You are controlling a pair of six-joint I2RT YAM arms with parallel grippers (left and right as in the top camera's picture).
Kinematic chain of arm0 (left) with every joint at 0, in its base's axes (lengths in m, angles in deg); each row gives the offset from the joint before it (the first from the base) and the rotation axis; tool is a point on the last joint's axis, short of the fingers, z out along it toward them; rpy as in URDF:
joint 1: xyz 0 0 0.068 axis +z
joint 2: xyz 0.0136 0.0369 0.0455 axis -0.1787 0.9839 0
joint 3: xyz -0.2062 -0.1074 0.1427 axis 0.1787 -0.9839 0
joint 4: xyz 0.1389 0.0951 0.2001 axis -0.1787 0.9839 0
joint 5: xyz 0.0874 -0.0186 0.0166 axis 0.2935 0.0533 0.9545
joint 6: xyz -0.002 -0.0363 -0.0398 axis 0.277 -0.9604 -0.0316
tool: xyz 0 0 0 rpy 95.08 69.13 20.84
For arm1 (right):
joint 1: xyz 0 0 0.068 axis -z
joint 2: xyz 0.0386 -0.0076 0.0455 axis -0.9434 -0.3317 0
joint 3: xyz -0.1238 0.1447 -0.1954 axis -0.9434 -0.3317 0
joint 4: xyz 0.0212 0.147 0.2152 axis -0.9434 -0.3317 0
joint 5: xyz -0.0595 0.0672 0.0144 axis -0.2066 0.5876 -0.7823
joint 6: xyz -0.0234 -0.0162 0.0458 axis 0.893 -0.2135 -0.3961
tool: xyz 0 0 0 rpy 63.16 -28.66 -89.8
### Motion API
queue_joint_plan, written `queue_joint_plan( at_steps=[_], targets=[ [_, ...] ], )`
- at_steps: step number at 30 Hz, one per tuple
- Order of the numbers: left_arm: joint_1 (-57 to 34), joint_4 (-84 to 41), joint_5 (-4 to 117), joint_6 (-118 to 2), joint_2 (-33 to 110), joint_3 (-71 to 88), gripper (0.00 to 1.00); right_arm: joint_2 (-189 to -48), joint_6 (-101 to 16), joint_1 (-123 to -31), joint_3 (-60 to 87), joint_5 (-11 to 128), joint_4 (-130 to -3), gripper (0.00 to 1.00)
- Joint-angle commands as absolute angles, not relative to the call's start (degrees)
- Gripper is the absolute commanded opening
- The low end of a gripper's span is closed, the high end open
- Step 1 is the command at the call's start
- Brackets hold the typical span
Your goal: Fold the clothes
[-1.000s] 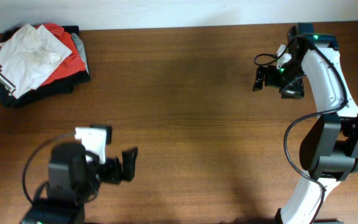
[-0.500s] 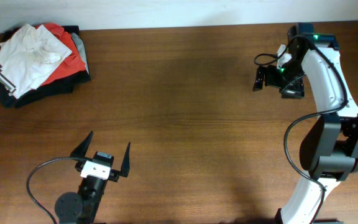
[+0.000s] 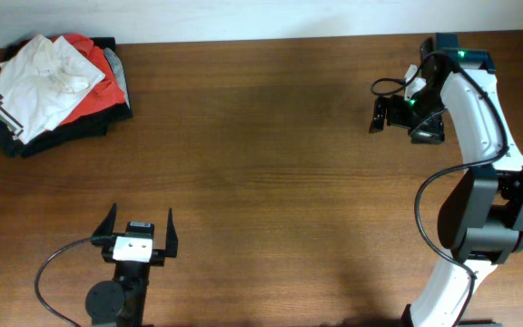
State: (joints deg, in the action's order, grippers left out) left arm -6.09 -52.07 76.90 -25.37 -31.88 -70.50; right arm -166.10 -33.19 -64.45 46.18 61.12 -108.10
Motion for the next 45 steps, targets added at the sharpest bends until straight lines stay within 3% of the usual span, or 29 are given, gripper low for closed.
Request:
queue_joint_plan(
  at_steps=[1, 26, 28, 32, 35, 41, 45],
  targets=[
    [-5.89, -51.98, 77.78, -24.65, -32.43, -70.96, 0.99, -166.32, -33.36, -64.61, 45.97, 61.42, -108.1, 0.99],
    [-5.89, -51.96, 77.78, -24.67, -32.43, -70.91, 0.99, -166.21, -32.86, -65.04, 45.97, 59.0, -106.92, 0.99],
    [-5.89, -51.96, 77.78, -24.67, -32.43, -70.91, 0.99, -163.98, -32.71, -66.73, 45.97, 57.34, -103.82, 0.99],
    [-5.89, -51.96, 77.78, -24.67, -32.43, -70.91, 0.99, -155.63, -18.13, -74.42, 45.97, 56.68, -97.2, 0.99],
    [-5.89, -51.96, 77.78, -24.67, -32.43, -70.91, 0.99, -149.6, -17.3, -77.98, 45.94, 50.41, -97.89, 0.99],
    [-5.89, -51.96, 77.78, -24.67, -32.43, -70.91, 0.99, -144.03, -17.25, -78.03, 45.44, 50.38, -97.81, 0.99],
    [-5.89, -51.96, 77.78, -24.67, -32.43, -70.91, 0.99, -135.22, -15.57, -78.03, 34.36, 50.04, -89.65, 0.99]
  ],
)
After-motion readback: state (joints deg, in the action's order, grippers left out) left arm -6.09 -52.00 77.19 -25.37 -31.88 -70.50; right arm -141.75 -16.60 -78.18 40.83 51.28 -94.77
